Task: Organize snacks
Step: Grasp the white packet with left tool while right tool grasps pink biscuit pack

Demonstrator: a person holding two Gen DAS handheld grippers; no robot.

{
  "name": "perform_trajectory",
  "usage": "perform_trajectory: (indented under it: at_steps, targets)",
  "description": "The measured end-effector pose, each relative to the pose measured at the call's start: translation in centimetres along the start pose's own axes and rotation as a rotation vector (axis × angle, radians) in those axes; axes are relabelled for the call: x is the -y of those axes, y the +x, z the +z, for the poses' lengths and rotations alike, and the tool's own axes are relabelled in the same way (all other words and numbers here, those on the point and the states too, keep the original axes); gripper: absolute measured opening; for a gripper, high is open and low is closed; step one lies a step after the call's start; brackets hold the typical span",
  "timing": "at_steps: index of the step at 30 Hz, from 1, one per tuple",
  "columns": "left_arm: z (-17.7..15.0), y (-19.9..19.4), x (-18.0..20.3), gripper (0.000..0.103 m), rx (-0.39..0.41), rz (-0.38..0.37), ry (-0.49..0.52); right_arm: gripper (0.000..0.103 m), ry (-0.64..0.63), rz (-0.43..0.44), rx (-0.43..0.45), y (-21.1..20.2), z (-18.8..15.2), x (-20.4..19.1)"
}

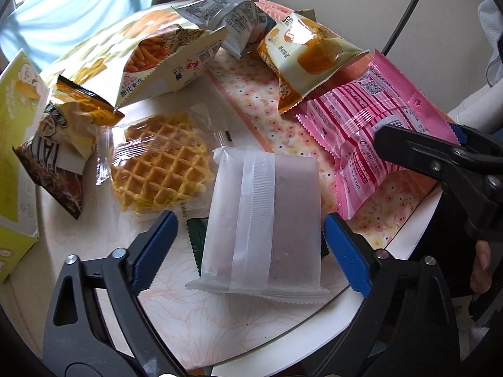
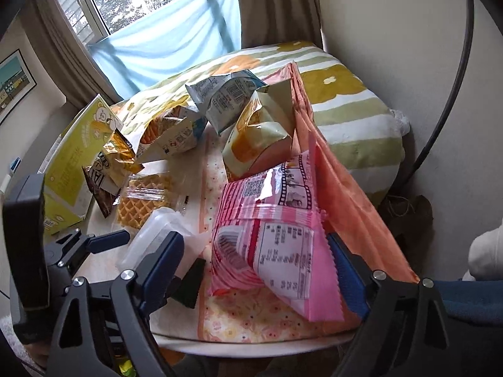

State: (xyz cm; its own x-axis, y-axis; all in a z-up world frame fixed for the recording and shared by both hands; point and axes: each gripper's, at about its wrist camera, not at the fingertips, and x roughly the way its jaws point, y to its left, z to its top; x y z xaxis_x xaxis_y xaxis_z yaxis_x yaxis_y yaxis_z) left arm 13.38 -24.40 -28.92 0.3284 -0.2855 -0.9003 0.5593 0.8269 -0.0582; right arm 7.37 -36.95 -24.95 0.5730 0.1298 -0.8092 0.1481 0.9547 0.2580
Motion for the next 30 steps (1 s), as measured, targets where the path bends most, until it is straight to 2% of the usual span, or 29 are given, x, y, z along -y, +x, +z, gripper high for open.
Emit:
perform_trajectory:
  at_steps: [5, 7, 8, 15, 17, 19, 21, 24, 30]
  targets:
    - [-0.3, 0.6, 0.5, 0.078, -0.007, 0.001, 0.014, 0.088, -0.023, -0.043, -0.022, 1.0, 0.2, -0.2]
    - [-0.6, 0.9, 0.9, 0.065, -0.012, -0.009, 0.025, 0.088, -0.03, -0.068, -0.031, 1.4, 0.2, -0.3]
    - [-0.6, 1.0, 1.0, 0.064, -0.015, -0.014, 0.028, 0.088, -0.039, -0.082, -0.035, 1.6, 0.2, -0.4]
    - [-0.7, 0.9, 1.7, 0.061, -0.005, -0.009, 0.054, 0.088, -0.096, -0.149, -0.047, 2.6, 0.0, -1.3]
    - [-0.8, 0.8, 1.7, 0.061, -0.006, -0.007, 0.054, 0.083, -0.101, -0.157, -0.049, 2.7, 0.0, -1.4]
    - [-0.7, 0.7, 1.8, 0.061, -0.007, -0.006, 0.051, 0.069, -0.103, -0.171, -0.052, 2.6, -0.1, -1.4]
    - [-0.7, 0.5, 1.7, 0.061, -0.012, -0.007, 0.049, 0.06, -0.104, -0.173, -0.053, 2.4, -0.1, -1.3]
    - [-0.8, 0.3, 1.6, 0.06, -0.016, -0.005, 0.043, 0.055, -0.099, -0.175, -0.052, 2.0, -0.1, -1.1]
    - [-1.0, -0.8, 1.3, 0.06, -0.011, -0.001, 0.022, 0.053, -0.106, -0.159, -0.041, 1.1, -0.1, -1.5]
